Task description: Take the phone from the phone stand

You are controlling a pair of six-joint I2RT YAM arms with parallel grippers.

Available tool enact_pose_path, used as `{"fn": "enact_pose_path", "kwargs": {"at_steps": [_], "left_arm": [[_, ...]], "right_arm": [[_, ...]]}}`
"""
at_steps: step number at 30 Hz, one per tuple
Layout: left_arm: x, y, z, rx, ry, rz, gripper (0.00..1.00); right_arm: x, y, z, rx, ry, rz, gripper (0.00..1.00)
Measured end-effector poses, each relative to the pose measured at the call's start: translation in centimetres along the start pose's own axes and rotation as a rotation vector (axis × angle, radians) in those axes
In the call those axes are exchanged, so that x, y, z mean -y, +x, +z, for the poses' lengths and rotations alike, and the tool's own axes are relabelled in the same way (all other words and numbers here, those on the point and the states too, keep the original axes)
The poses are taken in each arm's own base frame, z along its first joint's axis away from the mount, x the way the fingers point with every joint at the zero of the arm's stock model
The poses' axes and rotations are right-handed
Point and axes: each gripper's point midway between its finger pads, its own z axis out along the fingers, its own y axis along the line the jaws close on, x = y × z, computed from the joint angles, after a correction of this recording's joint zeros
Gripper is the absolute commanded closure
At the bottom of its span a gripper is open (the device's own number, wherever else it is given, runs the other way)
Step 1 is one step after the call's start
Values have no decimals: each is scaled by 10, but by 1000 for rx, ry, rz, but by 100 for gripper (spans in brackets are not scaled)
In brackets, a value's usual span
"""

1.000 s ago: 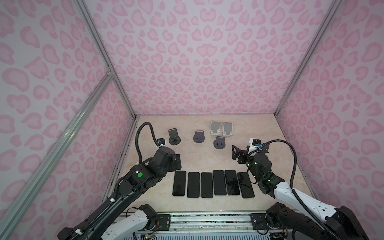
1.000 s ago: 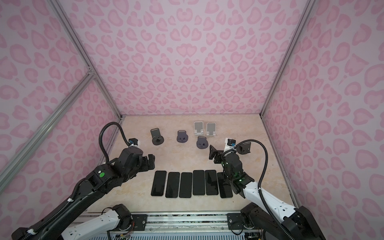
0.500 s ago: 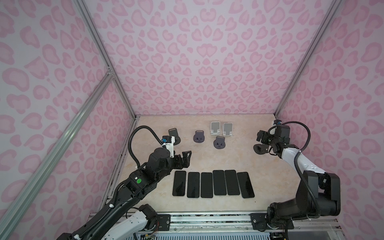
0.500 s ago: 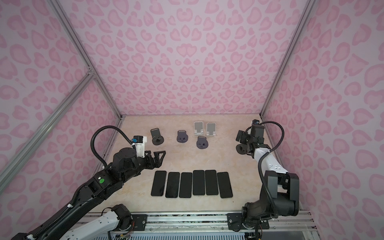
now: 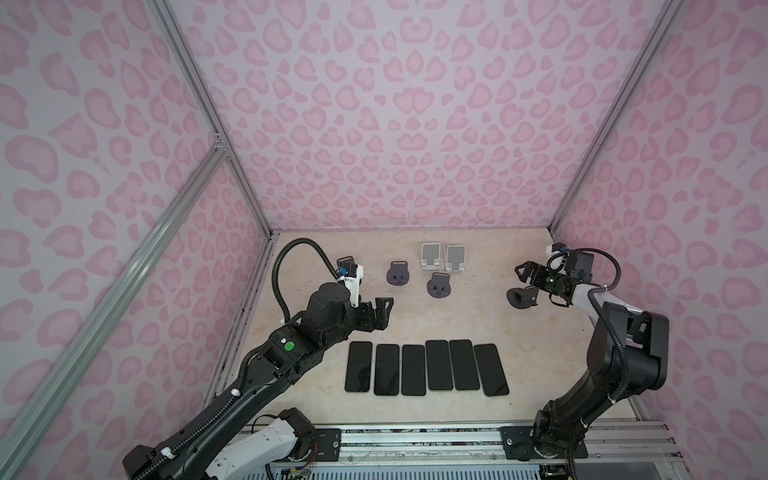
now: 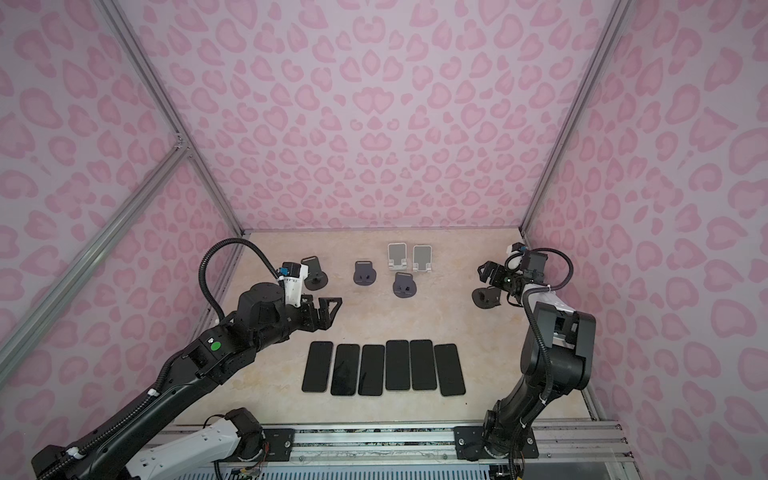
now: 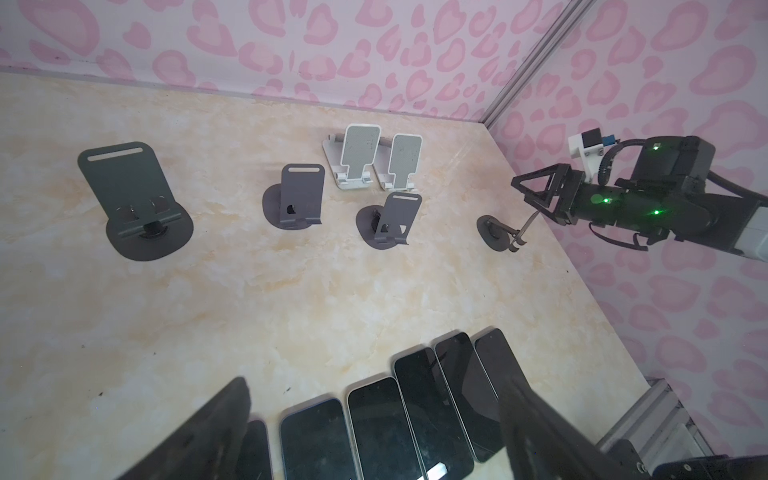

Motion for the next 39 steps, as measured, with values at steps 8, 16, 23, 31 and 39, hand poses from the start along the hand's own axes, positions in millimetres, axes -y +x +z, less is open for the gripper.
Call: {"fn": "enact_pose_path", "kwargs": {"at_steps": [8, 16, 23, 31, 39], "left_arm": [[0, 1, 0, -3, 2, 11, 4], [-3, 7, 2, -12, -4, 22, 4], [-6, 13, 3, -22, -8, 24, 4], [-9, 18, 2, -22, -9, 23, 4], [-10, 20, 3, -17, -6, 18, 4]], "right_arm": [[-7, 15, -2, 26, -42, 68, 2], [-13, 31, -16, 54, -45, 107, 2], [-35, 44, -19, 50, 12, 64, 2], [-13, 35, -31, 75, 315, 52, 2], [-21, 42, -27, 81, 441, 65, 2]]}}
